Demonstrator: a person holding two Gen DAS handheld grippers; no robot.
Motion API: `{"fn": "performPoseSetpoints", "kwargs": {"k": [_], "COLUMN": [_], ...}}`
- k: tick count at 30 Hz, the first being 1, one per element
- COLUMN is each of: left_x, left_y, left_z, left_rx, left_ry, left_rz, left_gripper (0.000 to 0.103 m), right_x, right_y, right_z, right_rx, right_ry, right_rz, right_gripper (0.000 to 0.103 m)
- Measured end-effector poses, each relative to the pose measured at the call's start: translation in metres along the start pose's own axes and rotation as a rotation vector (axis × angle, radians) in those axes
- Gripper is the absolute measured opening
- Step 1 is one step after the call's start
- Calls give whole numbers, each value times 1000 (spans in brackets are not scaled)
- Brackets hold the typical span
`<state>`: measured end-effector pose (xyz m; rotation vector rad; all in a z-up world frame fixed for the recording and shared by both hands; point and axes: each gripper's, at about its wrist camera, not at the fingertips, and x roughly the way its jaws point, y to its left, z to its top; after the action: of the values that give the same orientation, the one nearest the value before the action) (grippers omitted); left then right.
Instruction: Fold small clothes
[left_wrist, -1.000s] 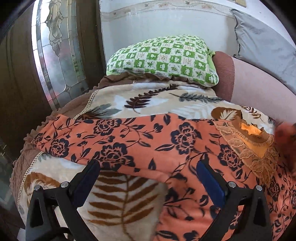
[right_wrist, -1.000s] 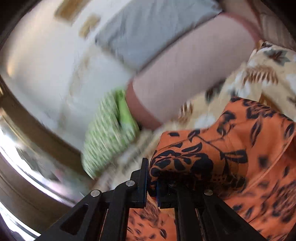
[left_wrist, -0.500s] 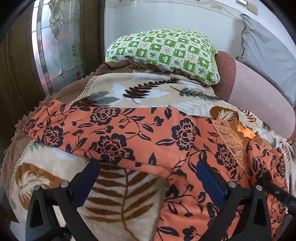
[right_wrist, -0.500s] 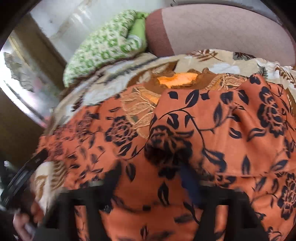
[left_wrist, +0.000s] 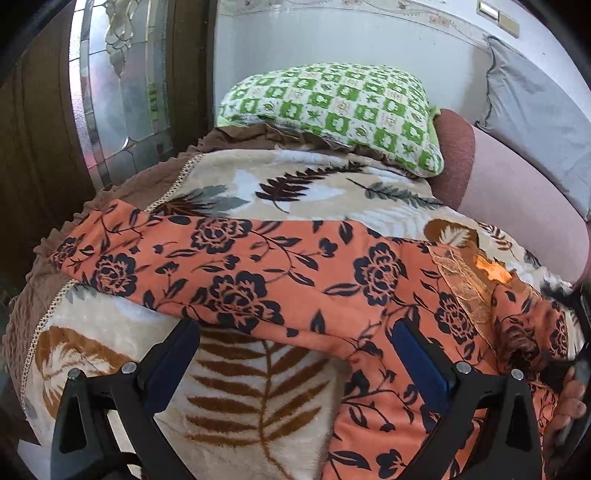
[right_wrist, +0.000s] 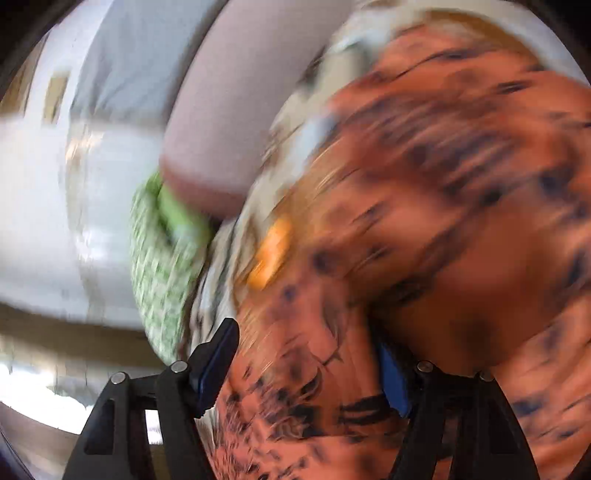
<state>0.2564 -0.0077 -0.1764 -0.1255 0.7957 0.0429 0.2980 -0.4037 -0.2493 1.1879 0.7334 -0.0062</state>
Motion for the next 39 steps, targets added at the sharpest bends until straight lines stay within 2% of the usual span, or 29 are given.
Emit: {"fn": "performPoseSetpoints", "kwargs": {"k": [4, 5, 6, 8, 11, 12, 14, 17, 19, 23, 29, 32, 34, 35, 36, 37, 39], "left_x": [-2, -3, -2, -1, 1, 1, 1, 4, 8, 24, 54, 74, 90, 98, 97, 94, 90], "left_y": [9, 10, 12, 11, 9, 7, 0, -15, -26, -54, -100, -116, -122, -127, -130, -133, -139], "left_z": [2, 2, 2, 1, 0, 0, -1, -3, -3, -2, -3, -4, -8, -12, -14, -15, -17], "left_rx": [-40, -48, -49, -43, -40, -39, -28, -3, 12, 55, 100, 92, 92, 102, 113, 130, 166], "left_ry": [-23, -27, -28, -22, -10, -6, -5, 8, 22, 61, 119, 185, 250, 283, 265, 238, 234], "left_rz": [29, 35, 35, 36, 21, 6, -23, -102, -155, -236, -333, -365, -374, -368, -359, -353, -364], "left_gripper": [103, 103, 103, 103, 103, 103, 103, 103, 103, 103, 101, 79, 56, 53, 51, 46, 34], "right_x": [31, 35, 37, 41, 12, -3, -25, -55, -79, -117, -125, -102, -82, -81, -84, -86, -93], "right_y": [102, 119, 127, 129, 93, 73, 42, 4, -19, -61, -98, -109, -127, -131, -131, -127, -120], "right_z": [-42, -49, -53, -54, -37, -23, -3, 18, 23, 44, 80, 93, 99, 99, 100, 101, 97], "right_rx": [-256, -298, -320, -354, -340, -309, -269, -225, -227, -162, -62, -37, 20, 39, 45, 29, -32], "right_ry": [125, 150, 168, 179, 88, 25, -47, -99, -135, -202, -214, -176, -106, -116, -117, -105, -95], "right_rz": [263, 303, 316, 276, 203, 150, 38, -69, -117, -123, -113, -139, -223, -207, -193, -206, -256], "right_gripper": [73, 73, 73, 73, 73, 67, 54, 38, 38, 38, 38, 38, 33, 32, 32, 32, 32]}}
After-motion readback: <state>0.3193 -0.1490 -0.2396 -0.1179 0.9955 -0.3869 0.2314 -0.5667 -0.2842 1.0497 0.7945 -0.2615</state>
